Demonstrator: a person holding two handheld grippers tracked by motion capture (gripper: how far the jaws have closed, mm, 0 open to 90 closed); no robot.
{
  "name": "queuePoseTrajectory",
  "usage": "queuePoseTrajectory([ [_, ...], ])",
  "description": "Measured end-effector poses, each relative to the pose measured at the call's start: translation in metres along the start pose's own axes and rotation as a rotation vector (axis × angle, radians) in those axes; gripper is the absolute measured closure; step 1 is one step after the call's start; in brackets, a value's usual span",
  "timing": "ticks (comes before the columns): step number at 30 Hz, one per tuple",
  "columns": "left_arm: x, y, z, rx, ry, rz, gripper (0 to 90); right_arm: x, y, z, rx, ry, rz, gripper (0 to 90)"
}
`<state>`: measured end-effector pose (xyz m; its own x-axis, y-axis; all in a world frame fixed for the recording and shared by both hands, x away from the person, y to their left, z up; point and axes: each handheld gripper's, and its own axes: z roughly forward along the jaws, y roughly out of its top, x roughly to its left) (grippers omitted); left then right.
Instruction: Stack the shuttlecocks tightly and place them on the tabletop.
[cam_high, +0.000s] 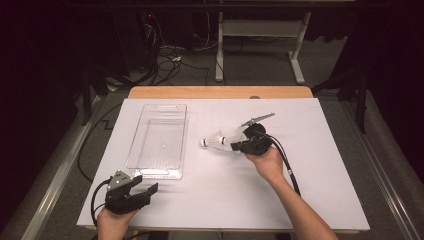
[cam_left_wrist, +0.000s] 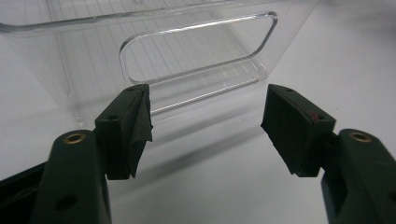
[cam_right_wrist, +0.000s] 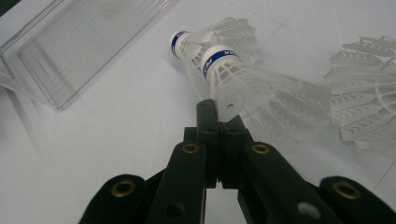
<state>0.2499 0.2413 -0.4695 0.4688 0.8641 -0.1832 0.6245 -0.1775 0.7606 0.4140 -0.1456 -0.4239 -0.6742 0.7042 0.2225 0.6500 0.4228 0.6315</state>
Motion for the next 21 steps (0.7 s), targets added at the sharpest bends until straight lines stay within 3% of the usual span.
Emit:
queuePoseTrajectory([
  [21,0.0,0.0,0.0,0.001,-0.003,0.0,33.6,0.006,0.005,0.011,0.014,0.011,-0.007,90.0],
])
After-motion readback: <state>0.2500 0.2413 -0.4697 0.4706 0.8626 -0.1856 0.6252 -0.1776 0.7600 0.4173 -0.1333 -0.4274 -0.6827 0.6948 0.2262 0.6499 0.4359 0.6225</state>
